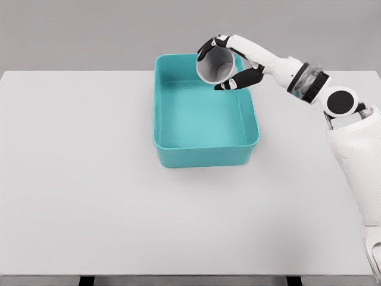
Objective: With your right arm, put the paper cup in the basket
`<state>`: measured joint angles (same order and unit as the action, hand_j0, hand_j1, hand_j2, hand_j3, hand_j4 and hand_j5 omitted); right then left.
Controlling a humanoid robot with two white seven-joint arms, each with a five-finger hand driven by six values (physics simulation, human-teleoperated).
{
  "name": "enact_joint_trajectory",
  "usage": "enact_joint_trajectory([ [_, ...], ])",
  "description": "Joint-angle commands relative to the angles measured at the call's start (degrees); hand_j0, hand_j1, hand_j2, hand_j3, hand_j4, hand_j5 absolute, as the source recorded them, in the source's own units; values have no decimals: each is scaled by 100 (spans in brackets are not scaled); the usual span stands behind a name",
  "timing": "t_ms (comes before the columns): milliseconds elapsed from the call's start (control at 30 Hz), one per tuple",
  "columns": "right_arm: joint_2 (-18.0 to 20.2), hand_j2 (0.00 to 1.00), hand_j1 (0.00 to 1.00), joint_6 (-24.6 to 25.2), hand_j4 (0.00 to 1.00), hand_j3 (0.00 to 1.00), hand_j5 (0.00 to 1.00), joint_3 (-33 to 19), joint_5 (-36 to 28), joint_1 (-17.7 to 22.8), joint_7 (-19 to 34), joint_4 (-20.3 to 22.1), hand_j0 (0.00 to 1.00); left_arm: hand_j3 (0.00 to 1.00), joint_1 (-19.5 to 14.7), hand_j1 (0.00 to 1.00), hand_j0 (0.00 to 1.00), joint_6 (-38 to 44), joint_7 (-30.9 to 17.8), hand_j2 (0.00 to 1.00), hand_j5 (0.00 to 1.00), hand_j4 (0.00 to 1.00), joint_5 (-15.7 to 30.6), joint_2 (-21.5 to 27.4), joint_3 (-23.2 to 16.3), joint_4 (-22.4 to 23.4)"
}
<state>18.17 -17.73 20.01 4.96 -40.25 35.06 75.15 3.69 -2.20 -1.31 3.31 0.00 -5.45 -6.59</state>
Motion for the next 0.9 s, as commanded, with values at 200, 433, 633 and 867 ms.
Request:
enact_joint_trajectory([
  [200, 2, 54, 54, 50, 54, 54, 54, 1039, 796, -281, -6, -9, 54, 100, 0, 100, 100, 0, 0, 100, 100, 100, 3, 0, 0, 0],
  [433, 63, 54, 54, 50, 54, 54, 54, 1769, 1112, -598, -6, -316, 54, 100, 0, 100, 100, 0, -9, 100, 100, 100, -6, 0, 0, 0],
  [633, 63, 78, 78, 50, 78, 78, 78, 1796, 1508, -624, -6, -343, 78, 100, 0, 100, 100, 0, 0, 100, 100, 100, -6, 0, 0, 0],
  [867, 55, 87, 87, 59, 87, 87, 87, 1796, 1728, -615, -6, -316, 87, 100, 0, 100, 100, 0, 0, 100, 100, 100, 3, 0, 0, 0],
])
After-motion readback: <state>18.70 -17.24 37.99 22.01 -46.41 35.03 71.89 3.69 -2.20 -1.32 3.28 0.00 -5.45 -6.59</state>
